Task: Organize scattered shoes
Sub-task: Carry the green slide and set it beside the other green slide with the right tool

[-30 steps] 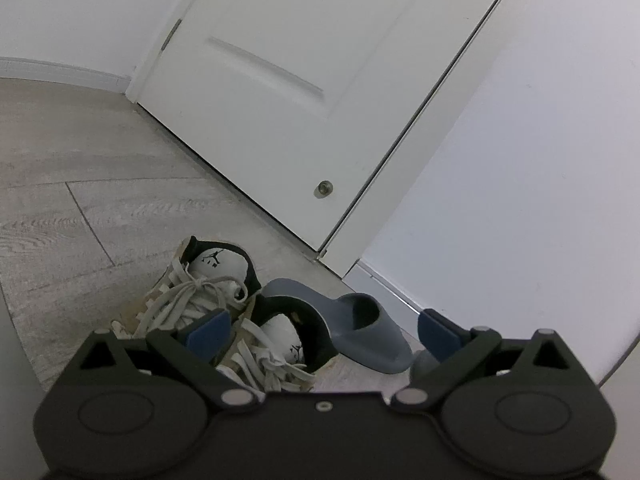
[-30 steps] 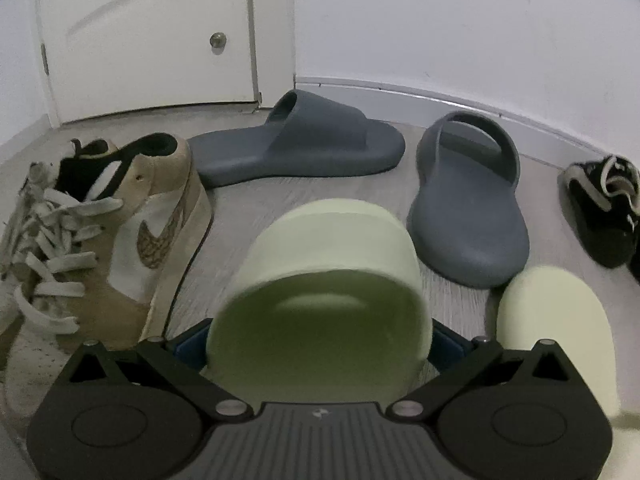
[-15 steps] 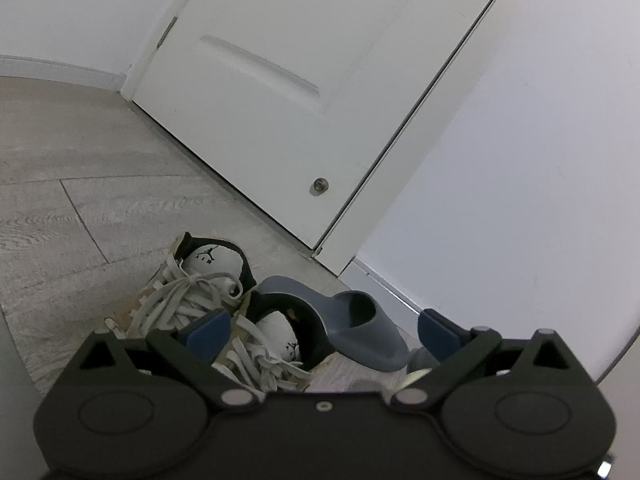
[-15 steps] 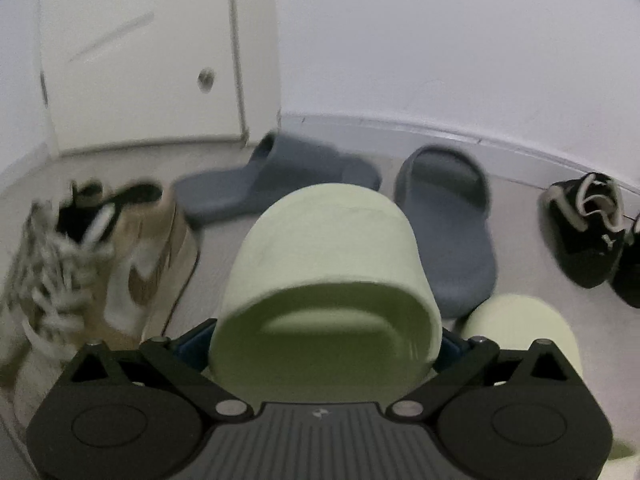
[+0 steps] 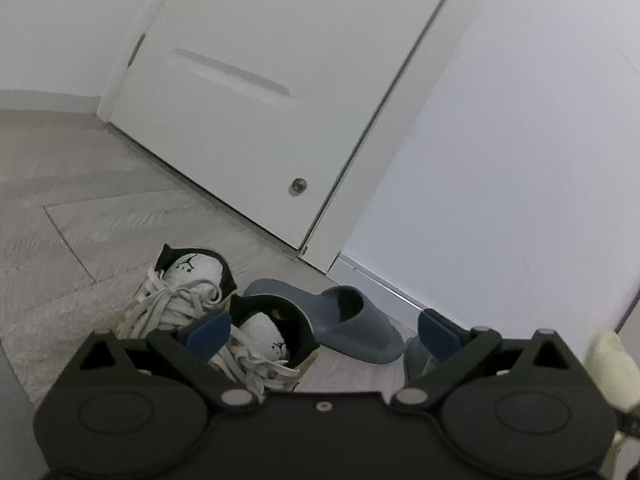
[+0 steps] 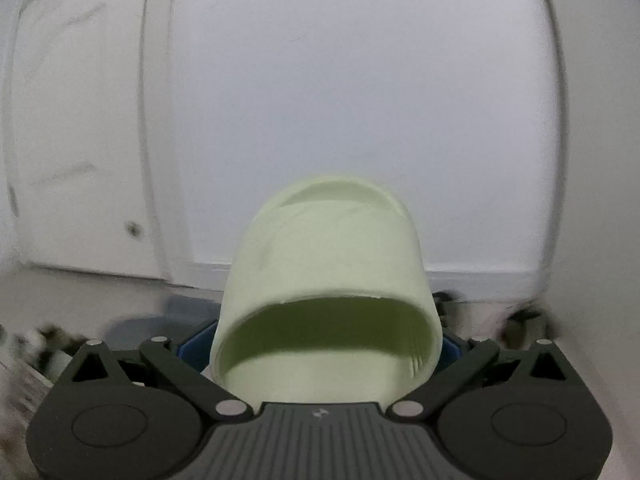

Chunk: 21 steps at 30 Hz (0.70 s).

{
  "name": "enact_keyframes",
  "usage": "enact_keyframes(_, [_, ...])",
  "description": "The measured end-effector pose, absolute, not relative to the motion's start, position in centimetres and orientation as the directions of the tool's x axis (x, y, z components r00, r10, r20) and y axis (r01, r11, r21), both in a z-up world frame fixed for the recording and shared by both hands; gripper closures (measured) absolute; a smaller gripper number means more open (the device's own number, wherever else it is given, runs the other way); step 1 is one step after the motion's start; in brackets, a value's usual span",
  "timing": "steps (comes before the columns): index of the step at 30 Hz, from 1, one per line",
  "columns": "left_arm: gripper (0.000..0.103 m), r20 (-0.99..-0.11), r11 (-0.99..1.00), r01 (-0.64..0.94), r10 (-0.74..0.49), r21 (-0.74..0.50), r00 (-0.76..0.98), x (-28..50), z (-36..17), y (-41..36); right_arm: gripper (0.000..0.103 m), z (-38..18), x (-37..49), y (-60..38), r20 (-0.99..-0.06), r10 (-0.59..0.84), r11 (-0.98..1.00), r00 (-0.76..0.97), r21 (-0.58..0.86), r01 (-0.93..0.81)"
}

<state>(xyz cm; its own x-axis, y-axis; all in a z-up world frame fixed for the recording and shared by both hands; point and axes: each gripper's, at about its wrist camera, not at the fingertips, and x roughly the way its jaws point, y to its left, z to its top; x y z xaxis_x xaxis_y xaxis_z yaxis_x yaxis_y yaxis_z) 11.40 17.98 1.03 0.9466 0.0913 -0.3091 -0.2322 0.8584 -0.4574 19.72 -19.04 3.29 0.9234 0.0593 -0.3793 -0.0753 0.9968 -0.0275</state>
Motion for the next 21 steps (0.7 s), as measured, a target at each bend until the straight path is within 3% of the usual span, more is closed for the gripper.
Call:
enact_keyframes(2, [0.001,-0.312,0.869,-0.228,0.091,-0.438,0.946,11.4,1.1,17.6,0.002,1.8,19.2,-21.9,-0.421,-0.016,0.999,0.907,-0.049,-0.005])
enact_keyframes(7, [0.001,-0.323,0.876,-0.225,0.085,-0.426,0.943,11.4,1.1,17.1,0.002,-2.3,19.9,-26.3,-0.562,-0.12,0.977,0.819,0.078,0.197])
enact_keyframes(11, [0.001,-0.306,0.898,-0.219,0.1,-0.382,0.947,11.0,1.4,16.1,0.002,-4.5,21.1,-27.1,-0.597,-0.182,0.95,0.781,0.099,0.297])
enact_keyframes(21, [0.001,-0.315,0.957,-0.148,0.065,-0.249,0.947,11.0,1.6,12.9,0.002,-7.4,22.1,-26.9,-0.713,-0.135,0.92,0.688,0.168,0.355])
